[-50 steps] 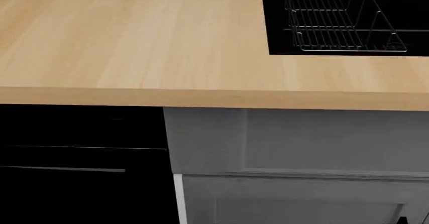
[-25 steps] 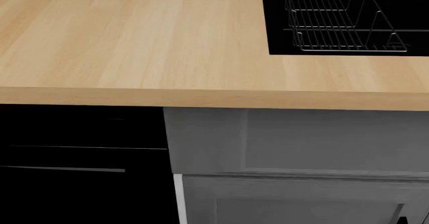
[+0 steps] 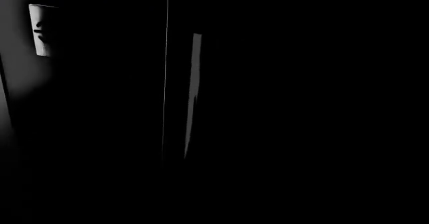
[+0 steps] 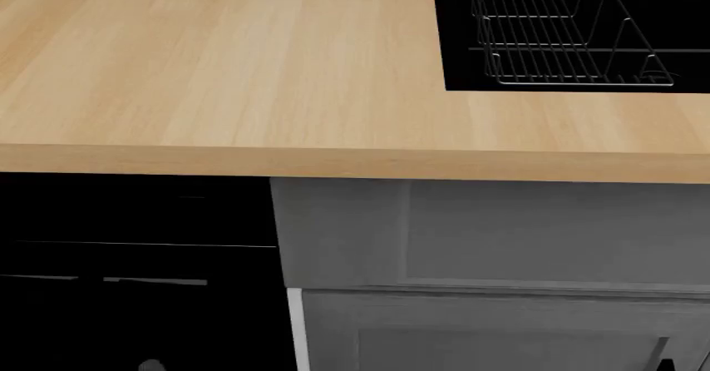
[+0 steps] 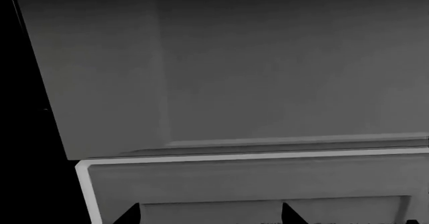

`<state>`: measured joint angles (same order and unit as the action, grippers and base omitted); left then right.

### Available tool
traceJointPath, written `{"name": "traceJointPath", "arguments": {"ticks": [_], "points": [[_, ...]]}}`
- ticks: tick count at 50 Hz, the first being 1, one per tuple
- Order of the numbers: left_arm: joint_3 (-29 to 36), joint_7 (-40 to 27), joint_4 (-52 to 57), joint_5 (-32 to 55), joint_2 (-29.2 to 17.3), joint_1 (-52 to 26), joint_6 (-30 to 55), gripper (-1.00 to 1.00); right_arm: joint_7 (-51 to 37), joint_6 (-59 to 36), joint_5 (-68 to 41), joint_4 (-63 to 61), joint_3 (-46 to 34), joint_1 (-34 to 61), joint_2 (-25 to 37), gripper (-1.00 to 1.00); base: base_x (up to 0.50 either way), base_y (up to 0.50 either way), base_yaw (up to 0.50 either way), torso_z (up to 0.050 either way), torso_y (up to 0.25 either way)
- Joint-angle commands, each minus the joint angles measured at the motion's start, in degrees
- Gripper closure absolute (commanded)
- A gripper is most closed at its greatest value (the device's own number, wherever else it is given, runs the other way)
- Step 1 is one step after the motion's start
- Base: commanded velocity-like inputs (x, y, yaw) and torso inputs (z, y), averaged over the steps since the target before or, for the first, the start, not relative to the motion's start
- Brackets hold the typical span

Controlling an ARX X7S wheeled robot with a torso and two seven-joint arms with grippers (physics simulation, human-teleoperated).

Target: Open the dishwasher door

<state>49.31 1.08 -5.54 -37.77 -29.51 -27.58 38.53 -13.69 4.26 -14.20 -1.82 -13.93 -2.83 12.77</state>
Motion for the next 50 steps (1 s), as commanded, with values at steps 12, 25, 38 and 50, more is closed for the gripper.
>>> {"name": "traceJointPath", "arguments": {"ticks": [12,25,38,50], "points": [[3.7,1.0,-10.9,-1.0,2.9,-6.7,-3.8,-1.0,-0.7,0.2,-0.8,-0.1,-0.1,0.1,0.7,-1.0,0.0,0.0,0.0,0.0,0.0],[5.1,-1.6,-21.6,-0.6,5.6,-11.0,-8.6,-1.0,-1.3,-0.5,-1.1,-0.9,-0.2,0.6,1.2,-1.0,0.0,0.0,0.0,0.0,0.0],[6.9,-5.6,-36.8,0.2,10.2,-16.3,-15.4,-1.0,-1.9,-0.5,-1.7,-1.6,0.0,0.1,1.7,-1.0,0.0,0.0,0.0,0.0,0.0],[7.3,-5.7,-37.7,0.4,10.4,-16.7,-16.8,1.0,-2.0,-0.1,-1.8,-0.9,-0.2,0.3,1.8,-1.0,0.02,0.0,-0.01,0.0,0.0]]}}
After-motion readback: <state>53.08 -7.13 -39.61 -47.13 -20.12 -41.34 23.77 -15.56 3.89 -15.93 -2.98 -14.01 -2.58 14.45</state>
